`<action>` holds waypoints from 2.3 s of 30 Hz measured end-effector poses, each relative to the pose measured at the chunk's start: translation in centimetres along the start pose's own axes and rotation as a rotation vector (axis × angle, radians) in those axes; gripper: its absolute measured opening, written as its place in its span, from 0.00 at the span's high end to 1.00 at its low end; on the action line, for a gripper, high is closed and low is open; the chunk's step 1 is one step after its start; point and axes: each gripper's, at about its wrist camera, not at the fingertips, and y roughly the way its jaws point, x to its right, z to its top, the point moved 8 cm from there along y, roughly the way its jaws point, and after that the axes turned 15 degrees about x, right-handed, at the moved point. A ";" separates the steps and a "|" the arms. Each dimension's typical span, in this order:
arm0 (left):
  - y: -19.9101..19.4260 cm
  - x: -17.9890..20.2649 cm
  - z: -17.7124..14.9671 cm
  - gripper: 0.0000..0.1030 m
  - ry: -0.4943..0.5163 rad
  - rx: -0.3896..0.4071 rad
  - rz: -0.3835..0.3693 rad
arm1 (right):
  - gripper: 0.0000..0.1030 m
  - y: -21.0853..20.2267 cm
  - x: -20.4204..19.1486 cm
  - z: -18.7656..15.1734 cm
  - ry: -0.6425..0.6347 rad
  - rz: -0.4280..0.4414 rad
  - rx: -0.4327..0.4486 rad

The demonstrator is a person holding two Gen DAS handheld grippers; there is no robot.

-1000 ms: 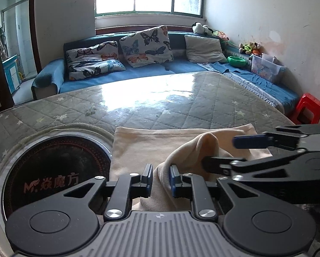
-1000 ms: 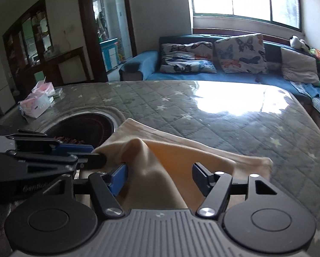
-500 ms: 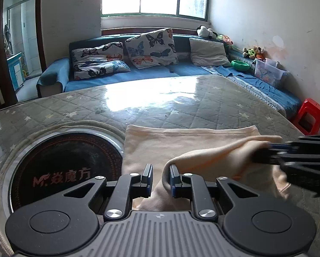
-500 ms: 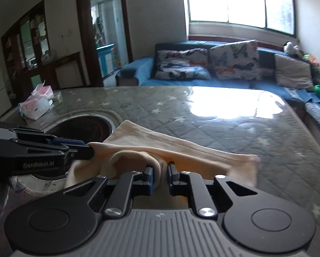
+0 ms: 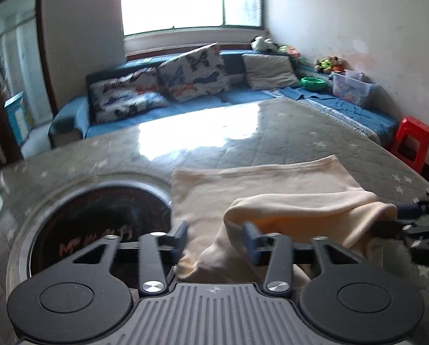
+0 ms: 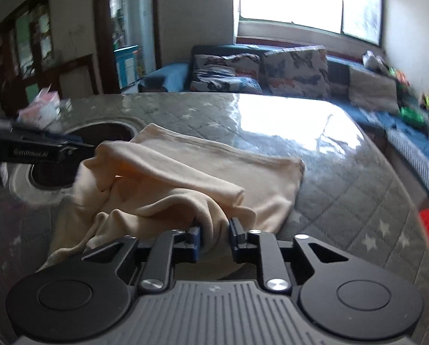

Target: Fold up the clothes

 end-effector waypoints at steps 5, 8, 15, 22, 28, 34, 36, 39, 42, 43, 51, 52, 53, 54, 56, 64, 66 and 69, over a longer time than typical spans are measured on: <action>1.3 1.4 0.4 0.48 0.061 0.007 -0.010 | 0.59 0.7 -1.0 0.2 -0.107 -0.027 0.011; 2.3 2.2 0.4 0.48 0.101 0.009 -0.035 | 0.60 0.6 -1.4 0.5 -0.128 -0.020 0.021; 3.8 3.7 -0.1 0.89 0.181 0.029 -0.061 | 0.85 1.1 -2.2 0.9 -0.150 -0.003 0.026; 0.0 -0.6 1.3 0.94 0.031 0.099 0.036 | 0.90 -1.8 0.6 2.4 -0.037 -0.065 0.104; -5.8 -5.8 0.6 0.94 -0.118 0.131 0.143 | 0.92 -5.3 3.9 3.5 0.067 -0.147 0.180; -11.6 -10.1 -2.2 0.94 -0.262 0.111 0.228 | 0.92 -9.7 8.5 2.0 0.174 -0.286 0.214; -12.3 -11.3 -4.3 0.90 -0.286 0.060 0.283 | 0.91 -10.1 9.7 0.7 0.207 -0.310 0.185; -12.7 -12.6 -6.6 0.89 -0.343 -0.008 0.318 | 0.89 -9.9 9.6 -0.8 0.204 -0.285 0.142; -13.1 -13.1 -7.2 0.79 -0.326 -0.018 0.337 | 0.74 -9.2 8.2 -1.4 0.170 -0.223 0.113; -13.2 -12.8 -6.8 0.75 -0.299 -0.005 0.332 | 0.69 -8.7 7.4 -1.5 0.153 -0.198 0.105; -12.0 -7.6 -4.7 0.53 -0.145 0.063 0.180 | 0.51 -4.1 -0.2 -3.6 0.019 -0.009 -0.008; -11.4 -6.9 -4.7 0.52 -0.136 0.057 0.155 | 0.51 -3.6 -0.7 -3.9 0.015 0.002 -0.019; -10.8 -6.3 -4.8 0.51 -0.127 0.052 0.129 | 0.51 -3.1 -1.1 -4.1 0.012 0.011 -0.026; -10.3 -5.4 -4.9 0.50 -0.113 0.042 0.103 | 0.51 -2.7 -1.3 -4.3 0.007 0.015 -0.032; -9.1 -4.3 -5.4 0.50 -0.086 0.020 0.074 | 0.55 -2.2 -1.4 -4.4 -0.016 0.007 -0.030; -6.4 -1.1 -6.7 0.48 -0.003 -0.036 -0.037 | 0.92 -3.8 3.5 -2.8 0.020 -0.132 0.025; -6.2 -0.7 -7.1 0.48 0.013 -0.044 -0.053 | 0.92 -4.8 5.4 -2.2 0.033 -0.172 0.038; -5.8 -0.6 -7.6 0.58 0.025 -0.061 -0.058 | 0.86 -6.0 6.0 -2.1 0.048 -0.150 0.039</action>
